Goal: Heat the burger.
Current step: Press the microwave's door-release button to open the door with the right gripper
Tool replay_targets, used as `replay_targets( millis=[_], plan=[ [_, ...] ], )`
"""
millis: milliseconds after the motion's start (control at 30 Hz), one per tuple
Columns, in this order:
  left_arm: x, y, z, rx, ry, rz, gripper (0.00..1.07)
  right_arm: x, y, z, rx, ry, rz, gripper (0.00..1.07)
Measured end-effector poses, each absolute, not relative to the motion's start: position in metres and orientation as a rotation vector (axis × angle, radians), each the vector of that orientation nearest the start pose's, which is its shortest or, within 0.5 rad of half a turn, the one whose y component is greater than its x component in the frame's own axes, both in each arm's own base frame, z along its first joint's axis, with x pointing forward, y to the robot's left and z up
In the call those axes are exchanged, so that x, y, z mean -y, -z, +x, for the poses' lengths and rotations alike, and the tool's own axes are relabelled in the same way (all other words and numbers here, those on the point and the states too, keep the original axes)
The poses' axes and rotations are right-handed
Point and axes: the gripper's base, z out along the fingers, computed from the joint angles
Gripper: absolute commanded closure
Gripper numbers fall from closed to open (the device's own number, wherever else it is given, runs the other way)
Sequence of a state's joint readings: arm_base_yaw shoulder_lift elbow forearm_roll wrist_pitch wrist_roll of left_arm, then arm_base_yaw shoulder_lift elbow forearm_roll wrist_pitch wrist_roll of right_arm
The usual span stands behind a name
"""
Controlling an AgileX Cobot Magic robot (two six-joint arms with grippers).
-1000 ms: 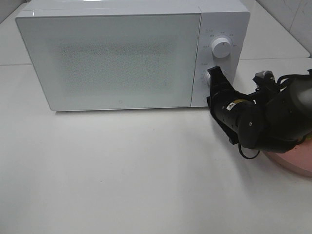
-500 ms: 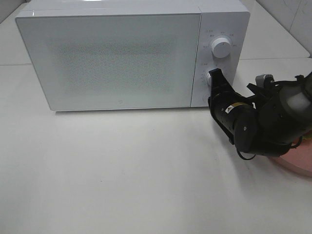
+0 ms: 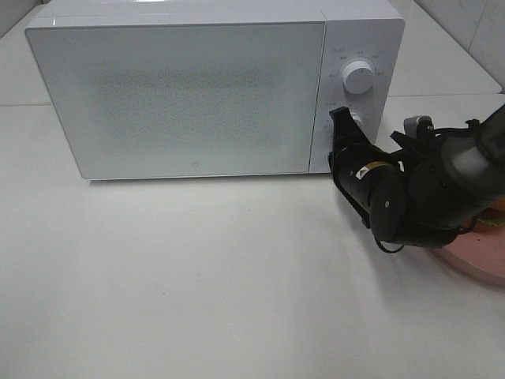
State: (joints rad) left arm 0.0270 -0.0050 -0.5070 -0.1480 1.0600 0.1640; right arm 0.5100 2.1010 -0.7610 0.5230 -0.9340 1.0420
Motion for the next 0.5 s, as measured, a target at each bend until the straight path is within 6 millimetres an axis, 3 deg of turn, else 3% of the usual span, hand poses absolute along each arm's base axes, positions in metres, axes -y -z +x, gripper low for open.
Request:
replay_targets(
  millis=[500],
  plan=[
    [0.0119, -0.28, -0.0066, -2.018, 0.056, 0.146, 1.06, -0.1394, -0.0726, 0.3309, -1.656, -0.845, 1.112, 1.07]
  ],
)
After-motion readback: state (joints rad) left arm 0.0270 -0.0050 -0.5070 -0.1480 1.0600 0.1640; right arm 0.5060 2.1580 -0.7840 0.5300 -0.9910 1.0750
